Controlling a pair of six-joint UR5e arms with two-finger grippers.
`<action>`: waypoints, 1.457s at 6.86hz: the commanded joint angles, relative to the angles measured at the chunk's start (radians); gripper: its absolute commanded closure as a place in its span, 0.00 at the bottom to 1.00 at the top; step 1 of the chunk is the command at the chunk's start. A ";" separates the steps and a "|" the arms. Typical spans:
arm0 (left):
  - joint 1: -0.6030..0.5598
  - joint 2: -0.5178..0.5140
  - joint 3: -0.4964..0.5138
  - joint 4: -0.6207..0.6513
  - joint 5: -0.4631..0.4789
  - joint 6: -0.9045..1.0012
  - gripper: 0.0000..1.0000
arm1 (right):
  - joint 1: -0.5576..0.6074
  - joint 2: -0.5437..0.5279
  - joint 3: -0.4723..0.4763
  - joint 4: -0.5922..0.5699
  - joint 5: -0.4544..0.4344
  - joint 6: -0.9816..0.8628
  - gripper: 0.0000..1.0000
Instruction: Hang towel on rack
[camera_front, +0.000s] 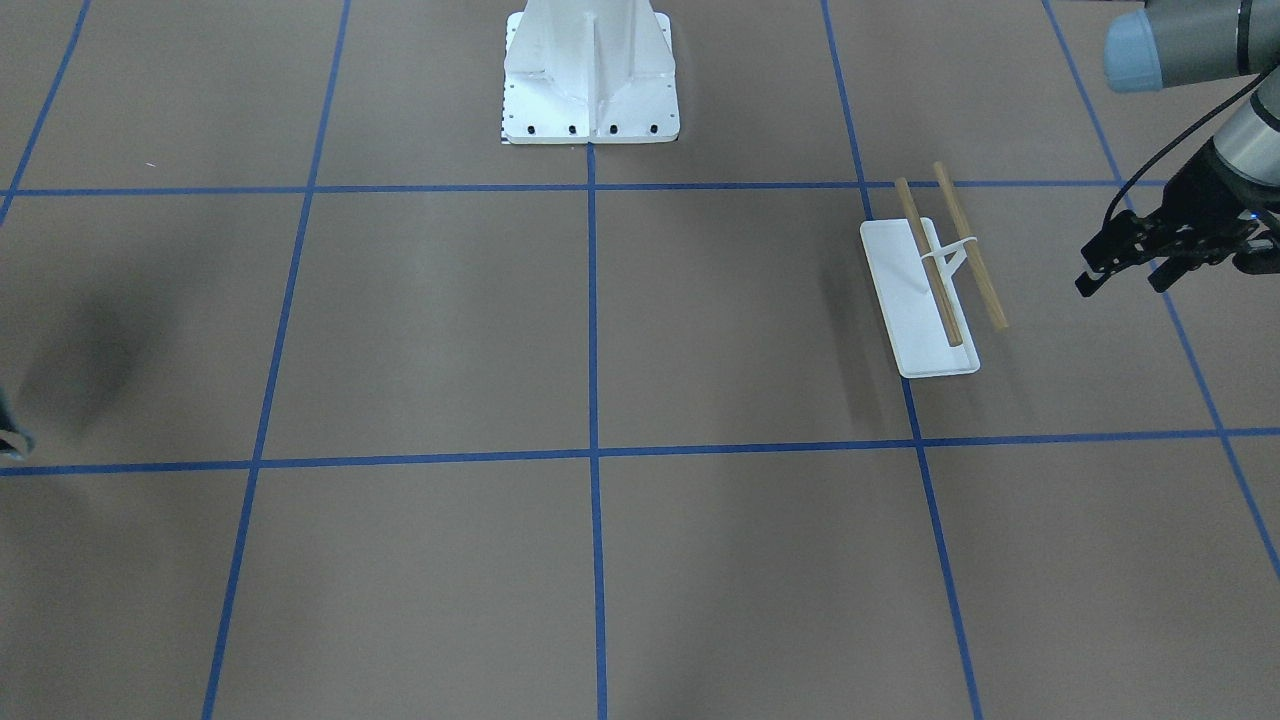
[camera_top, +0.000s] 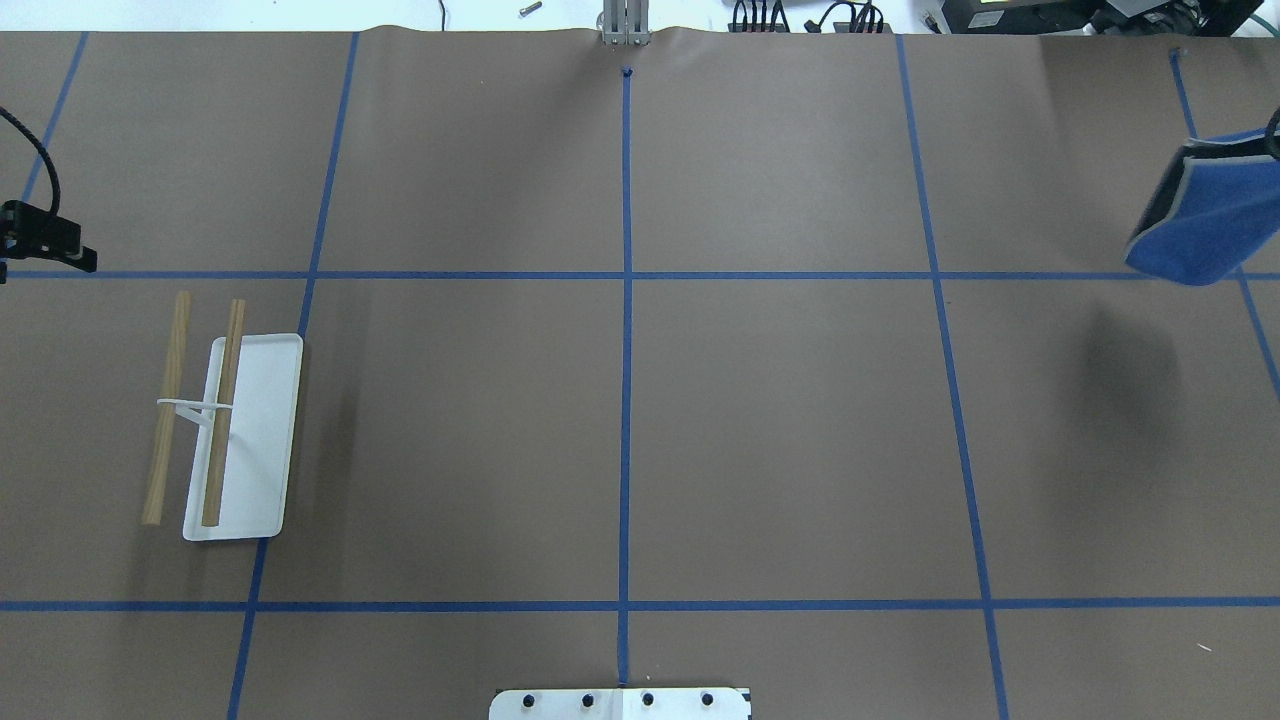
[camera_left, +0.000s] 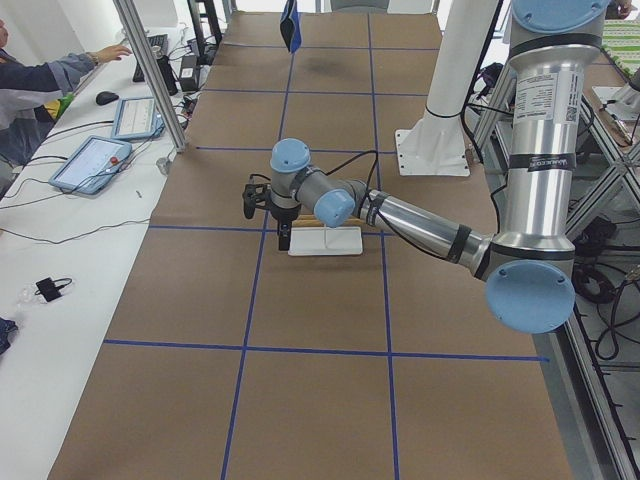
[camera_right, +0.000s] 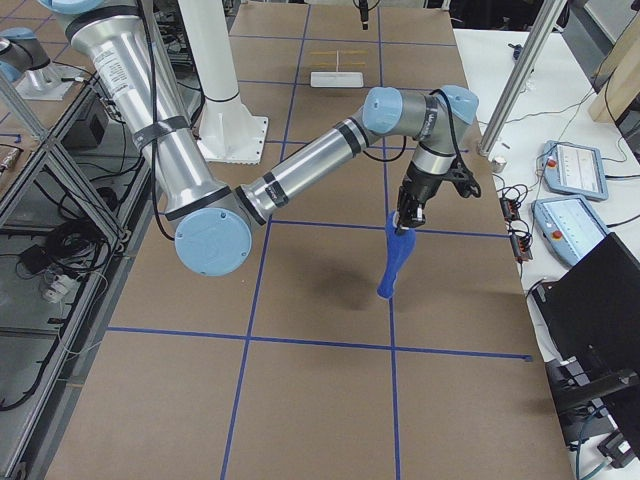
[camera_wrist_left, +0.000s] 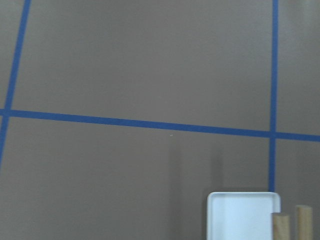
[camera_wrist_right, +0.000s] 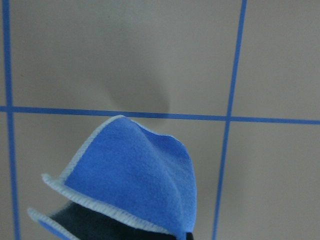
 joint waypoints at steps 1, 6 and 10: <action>0.035 -0.101 -0.010 0.003 -0.006 -0.169 0.02 | -0.032 0.032 0.082 -0.034 0.186 0.379 1.00; 0.127 -0.340 -0.042 0.000 -0.053 -0.568 0.02 | -0.133 0.028 0.193 0.286 0.412 1.346 1.00; 0.273 -0.544 0.008 -0.012 -0.009 -0.968 0.02 | -0.179 0.040 0.138 0.738 0.410 1.984 1.00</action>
